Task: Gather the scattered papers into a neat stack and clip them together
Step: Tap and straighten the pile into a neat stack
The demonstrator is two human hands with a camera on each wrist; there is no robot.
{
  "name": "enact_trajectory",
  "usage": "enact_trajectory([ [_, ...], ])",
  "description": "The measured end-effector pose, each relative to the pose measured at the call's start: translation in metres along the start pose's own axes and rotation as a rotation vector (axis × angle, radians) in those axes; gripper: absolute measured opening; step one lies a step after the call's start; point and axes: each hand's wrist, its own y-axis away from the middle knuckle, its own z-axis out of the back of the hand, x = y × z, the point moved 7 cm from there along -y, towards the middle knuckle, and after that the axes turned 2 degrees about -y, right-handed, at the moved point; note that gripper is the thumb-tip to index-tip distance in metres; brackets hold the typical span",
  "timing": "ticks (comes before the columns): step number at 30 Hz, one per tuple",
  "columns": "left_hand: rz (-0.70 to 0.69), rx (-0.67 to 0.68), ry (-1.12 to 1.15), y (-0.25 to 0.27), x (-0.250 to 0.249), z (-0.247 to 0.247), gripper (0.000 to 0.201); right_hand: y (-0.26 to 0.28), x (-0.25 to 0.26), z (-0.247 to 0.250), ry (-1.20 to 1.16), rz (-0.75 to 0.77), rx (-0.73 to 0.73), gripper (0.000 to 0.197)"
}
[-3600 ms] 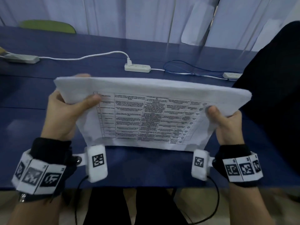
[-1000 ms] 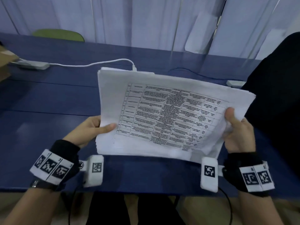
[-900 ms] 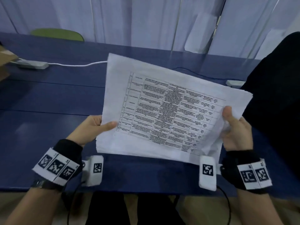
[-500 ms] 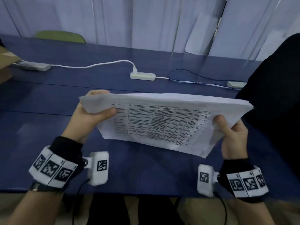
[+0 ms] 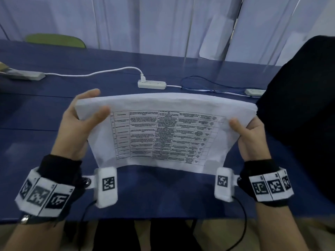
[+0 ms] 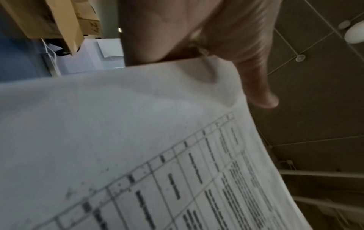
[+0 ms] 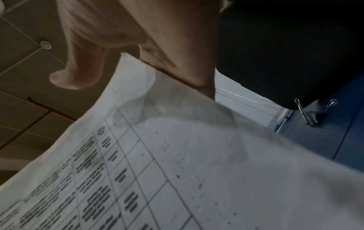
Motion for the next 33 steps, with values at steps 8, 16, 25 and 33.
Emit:
enact_trajectory([
  [8, 0.014, -0.134, -0.089, -0.002, -0.009, -0.008, 0.046, 0.004, 0.001, 0.000, 0.015, -0.012, -0.046, 0.048],
  [16, 0.057, 0.139, -0.103, 0.003, 0.003, -0.007, 0.047, 0.008, 0.016, -0.005, -0.002, 0.058, -0.105, 0.031],
  [25, 0.070, 0.075, 0.010, 0.003, 0.012, -0.003, 0.044, 0.009, 0.008, 0.014, 0.098, -0.079, -0.400, 0.031],
  [33, 0.072, 0.080, -0.009, -0.005, 0.013, 0.000, 0.044, 0.000, 0.045, -0.002, 0.654, 0.115, 0.142, 0.037],
])
